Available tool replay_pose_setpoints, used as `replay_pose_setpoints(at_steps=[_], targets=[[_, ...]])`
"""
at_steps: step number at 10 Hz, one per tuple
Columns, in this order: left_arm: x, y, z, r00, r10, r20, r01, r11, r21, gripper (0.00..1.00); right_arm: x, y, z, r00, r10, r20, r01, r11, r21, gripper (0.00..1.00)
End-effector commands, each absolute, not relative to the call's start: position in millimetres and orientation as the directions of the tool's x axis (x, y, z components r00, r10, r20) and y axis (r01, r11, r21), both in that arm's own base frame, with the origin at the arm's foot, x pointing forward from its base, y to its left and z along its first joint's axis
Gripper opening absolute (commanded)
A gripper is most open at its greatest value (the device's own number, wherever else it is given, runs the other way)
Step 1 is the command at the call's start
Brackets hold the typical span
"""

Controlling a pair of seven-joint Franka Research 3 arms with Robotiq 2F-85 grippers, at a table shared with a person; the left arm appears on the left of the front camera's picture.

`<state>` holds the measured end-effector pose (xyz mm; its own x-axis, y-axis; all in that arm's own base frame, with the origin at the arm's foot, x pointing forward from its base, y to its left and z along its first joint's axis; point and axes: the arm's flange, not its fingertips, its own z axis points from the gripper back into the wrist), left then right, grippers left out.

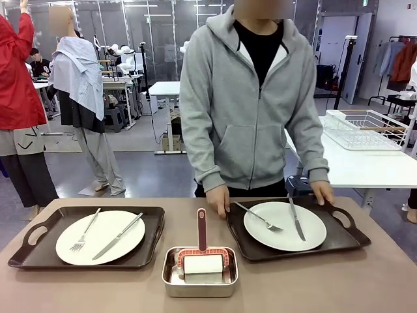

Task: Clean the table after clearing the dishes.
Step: When the left (or right) Handle tray is removed, use the left hand (or right hand) to clean the left (or right) side of the table with the Lint Roller.

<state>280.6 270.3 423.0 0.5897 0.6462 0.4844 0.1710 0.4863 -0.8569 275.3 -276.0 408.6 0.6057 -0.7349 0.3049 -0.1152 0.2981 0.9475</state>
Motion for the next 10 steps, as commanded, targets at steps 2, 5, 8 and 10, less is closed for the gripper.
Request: replay_pose_setpoints(at_steps=[2, 5, 8, 10], targets=[[281.4, 275.1, 425.6, 0.583, 0.650, 0.487, 0.187, 0.476, -0.859, 1.00, 274.9, -277.4, 412.1, 0.604, -0.740, 0.296, -0.115, 0.286, 0.951, 1.00], [281.4, 275.1, 425.6, 0.583, 0.650, 0.487, 0.187, 0.476, -0.859, 1.00, 274.9, -277.4, 412.1, 0.604, -0.740, 0.296, -0.115, 0.286, 0.951, 1.00], [281.4, 275.1, 425.6, 0.583, 0.650, 0.487, 0.187, 0.476, -0.859, 1.00, 304.8, -227.0, 453.8, 0.687, -0.496, 0.531, -0.302, 0.470, 0.830, 1.00], [281.4, 275.1, 425.6, 0.583, 0.650, 0.487, 0.187, 0.476, -0.859, 1.00, 356.6, -149.0, 501.6, 0.716, -0.156, 0.681, -0.500, 0.566, 0.655, 1.00]])
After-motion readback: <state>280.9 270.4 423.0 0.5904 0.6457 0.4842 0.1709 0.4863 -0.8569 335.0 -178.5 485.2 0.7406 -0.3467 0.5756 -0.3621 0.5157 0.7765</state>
